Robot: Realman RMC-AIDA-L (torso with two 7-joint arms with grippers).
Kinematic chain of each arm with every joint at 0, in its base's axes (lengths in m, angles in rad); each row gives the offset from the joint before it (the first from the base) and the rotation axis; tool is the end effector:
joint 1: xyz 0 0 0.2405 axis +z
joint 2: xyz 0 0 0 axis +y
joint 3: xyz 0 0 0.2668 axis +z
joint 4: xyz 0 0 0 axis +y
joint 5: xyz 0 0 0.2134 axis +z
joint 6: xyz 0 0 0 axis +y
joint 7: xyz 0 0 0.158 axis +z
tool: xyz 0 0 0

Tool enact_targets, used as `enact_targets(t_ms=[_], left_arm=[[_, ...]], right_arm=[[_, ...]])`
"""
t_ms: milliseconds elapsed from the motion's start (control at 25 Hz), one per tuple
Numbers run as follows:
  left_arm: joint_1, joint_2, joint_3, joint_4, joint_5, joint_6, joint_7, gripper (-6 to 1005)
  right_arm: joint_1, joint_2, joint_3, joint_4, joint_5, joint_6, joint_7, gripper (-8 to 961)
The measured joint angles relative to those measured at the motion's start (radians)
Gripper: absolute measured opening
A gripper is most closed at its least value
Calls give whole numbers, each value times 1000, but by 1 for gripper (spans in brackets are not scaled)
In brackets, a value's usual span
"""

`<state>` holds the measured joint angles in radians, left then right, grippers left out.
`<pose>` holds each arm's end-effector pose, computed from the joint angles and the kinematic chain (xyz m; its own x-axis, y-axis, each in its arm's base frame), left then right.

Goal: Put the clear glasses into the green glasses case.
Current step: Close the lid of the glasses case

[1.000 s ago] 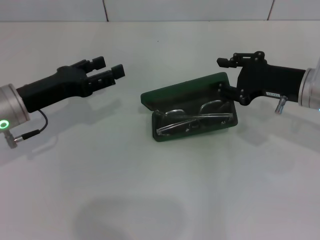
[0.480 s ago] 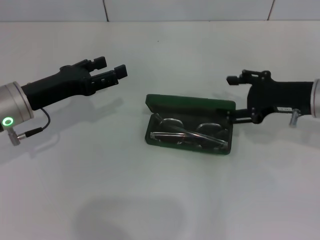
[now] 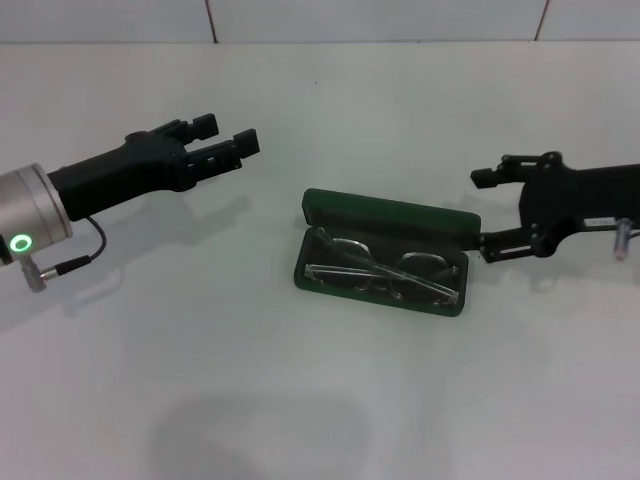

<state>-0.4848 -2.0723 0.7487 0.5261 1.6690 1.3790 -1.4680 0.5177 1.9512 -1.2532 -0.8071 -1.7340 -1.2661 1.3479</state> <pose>-0.2783 0.3583 -0.0147 0.5308 0.4357 0.7269 0.7175 -0.6876 -0.1119 0.2432 0.3794 -0.0136 0.9622 -0.0854 -0.2585 -0.1648 -0.9385 -0.3034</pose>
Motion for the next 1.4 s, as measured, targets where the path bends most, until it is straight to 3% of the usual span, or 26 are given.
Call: enact_targets(t_ms=[200, 440, 560, 720, 960, 1160, 1400], left_arm=[[1, -1, 0, 0, 0, 0, 0, 879], [-2, -5, 0, 0, 0, 0, 0, 879], [-29, -7, 12, -14, 0, -24, 0, 879], [-122, -11, 90, -71, -1, -138, -4, 879], [-260, -8, 344, -115, 0, -341, -132, 880], [-308, -13, 501, -115, 0, -409, -203, 880], [-315, -12, 553, -109, 0, -409, -224, 880]], right_arm=[[-9, 6, 145, 6, 2, -120, -11, 832], [-40, 48, 351, 13, 49, -156, -44, 833], [-56, 68, 438, 88, 182, -159, -151, 833], [-49, 69, 439, 263, 423, -164, -349, 832], [-37, 72, 435, 413, 611, -192, -492, 832], [-38, 74, 436, 467, 671, -198, -558, 832], [-39, 74, 437, 470, 675, -186, -575, 832]])
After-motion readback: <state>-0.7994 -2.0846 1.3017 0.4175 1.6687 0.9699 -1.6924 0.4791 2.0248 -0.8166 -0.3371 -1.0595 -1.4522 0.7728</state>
